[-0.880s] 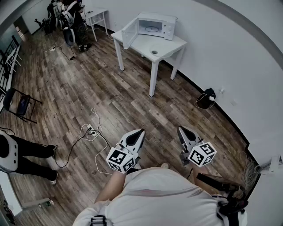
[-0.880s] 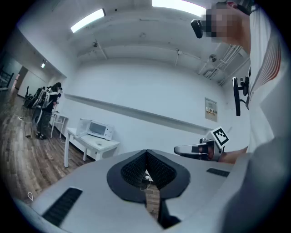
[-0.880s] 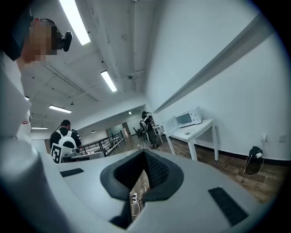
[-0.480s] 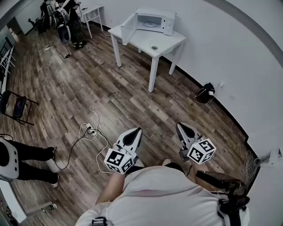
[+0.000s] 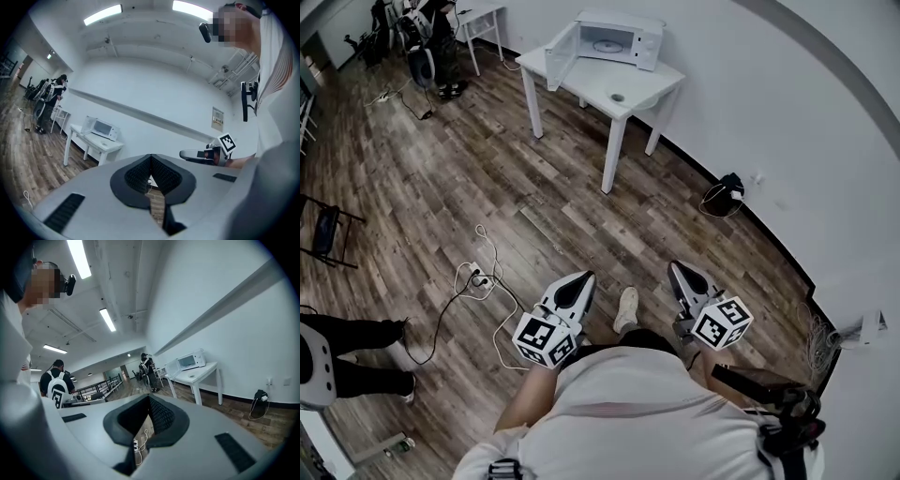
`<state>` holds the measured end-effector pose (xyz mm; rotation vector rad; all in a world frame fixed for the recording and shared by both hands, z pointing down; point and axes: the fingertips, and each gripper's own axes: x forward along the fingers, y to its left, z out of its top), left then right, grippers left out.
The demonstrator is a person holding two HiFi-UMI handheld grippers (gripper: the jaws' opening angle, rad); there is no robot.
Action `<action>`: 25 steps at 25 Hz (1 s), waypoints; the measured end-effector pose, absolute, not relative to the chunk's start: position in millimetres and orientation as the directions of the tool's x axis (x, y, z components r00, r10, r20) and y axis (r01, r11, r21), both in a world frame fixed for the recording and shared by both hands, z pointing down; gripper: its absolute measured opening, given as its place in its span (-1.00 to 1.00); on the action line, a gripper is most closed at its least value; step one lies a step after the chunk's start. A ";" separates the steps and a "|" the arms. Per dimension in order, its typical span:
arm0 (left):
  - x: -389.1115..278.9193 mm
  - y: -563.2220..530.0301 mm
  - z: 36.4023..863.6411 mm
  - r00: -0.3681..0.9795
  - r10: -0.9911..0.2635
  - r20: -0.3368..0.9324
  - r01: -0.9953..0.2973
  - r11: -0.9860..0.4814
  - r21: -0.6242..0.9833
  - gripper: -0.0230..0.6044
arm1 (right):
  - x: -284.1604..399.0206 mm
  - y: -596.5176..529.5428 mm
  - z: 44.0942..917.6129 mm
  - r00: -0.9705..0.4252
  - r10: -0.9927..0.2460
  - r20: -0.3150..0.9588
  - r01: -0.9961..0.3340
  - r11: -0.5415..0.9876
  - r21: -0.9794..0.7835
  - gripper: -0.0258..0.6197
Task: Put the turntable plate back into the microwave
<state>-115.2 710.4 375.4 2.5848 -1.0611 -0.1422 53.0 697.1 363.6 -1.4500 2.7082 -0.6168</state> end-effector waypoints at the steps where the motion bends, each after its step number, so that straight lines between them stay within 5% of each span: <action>1: -115.8 705.3 374.3 0.715 -0.698 0.036 -0.666 -0.664 0.341 -0.89 | 51.0 690.2 363.3 -0.579 -0.798 0.171 -0.794 0.502 -0.343 -0.91; 9: -113.1 646.9 367.0 0.686 -0.725 0.052 -0.704 -0.644 0.300 -0.89 | 44.1 623.2 366.2 -0.638 -0.757 0.139 -0.743 0.559 -0.368 -0.91; 25: -16.0 466.6 351.4 0.638 -0.769 0.051 -0.752 -0.607 0.256 -0.89 | 149.0 437.8 370.7 -0.674 -0.730 0.113 -0.704 0.588 -0.398 -0.91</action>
